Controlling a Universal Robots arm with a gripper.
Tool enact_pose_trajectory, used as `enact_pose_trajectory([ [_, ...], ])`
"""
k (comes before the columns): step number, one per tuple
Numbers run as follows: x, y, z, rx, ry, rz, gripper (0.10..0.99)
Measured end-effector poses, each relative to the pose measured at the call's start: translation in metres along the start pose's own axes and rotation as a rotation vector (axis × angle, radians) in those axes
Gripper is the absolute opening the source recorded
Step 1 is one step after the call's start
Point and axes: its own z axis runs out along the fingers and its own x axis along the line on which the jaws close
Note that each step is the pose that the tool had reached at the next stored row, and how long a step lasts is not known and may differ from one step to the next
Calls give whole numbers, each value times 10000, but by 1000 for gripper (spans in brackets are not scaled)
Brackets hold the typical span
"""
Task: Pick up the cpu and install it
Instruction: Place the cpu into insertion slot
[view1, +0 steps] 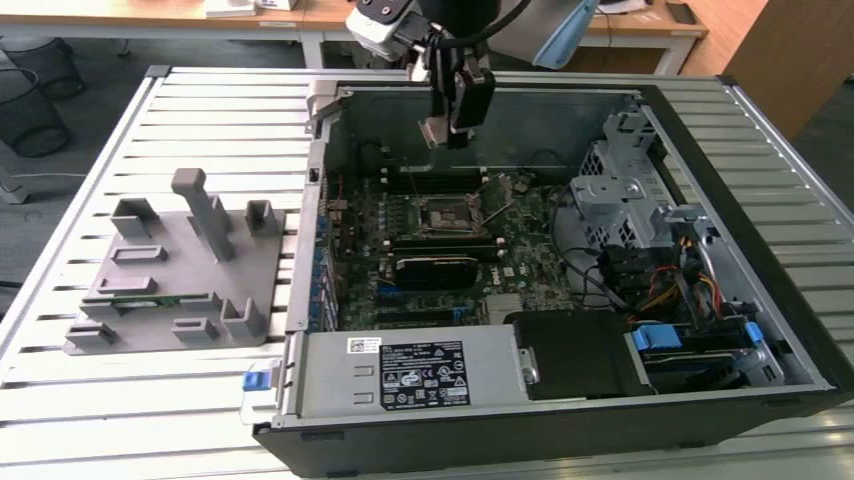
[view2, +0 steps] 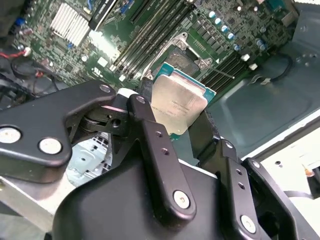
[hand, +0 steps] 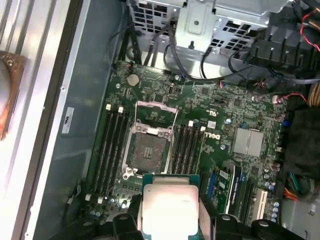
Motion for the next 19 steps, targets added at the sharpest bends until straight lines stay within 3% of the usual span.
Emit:
enact_pose_trajectory([
  [7, 11, 1, 15, 4, -51, 925, 537],
  [13, 69, 9, 81, 3, -65, 1235, 537],
  [19, 72, 5, 161, 2, -69, 1316, 537],
])
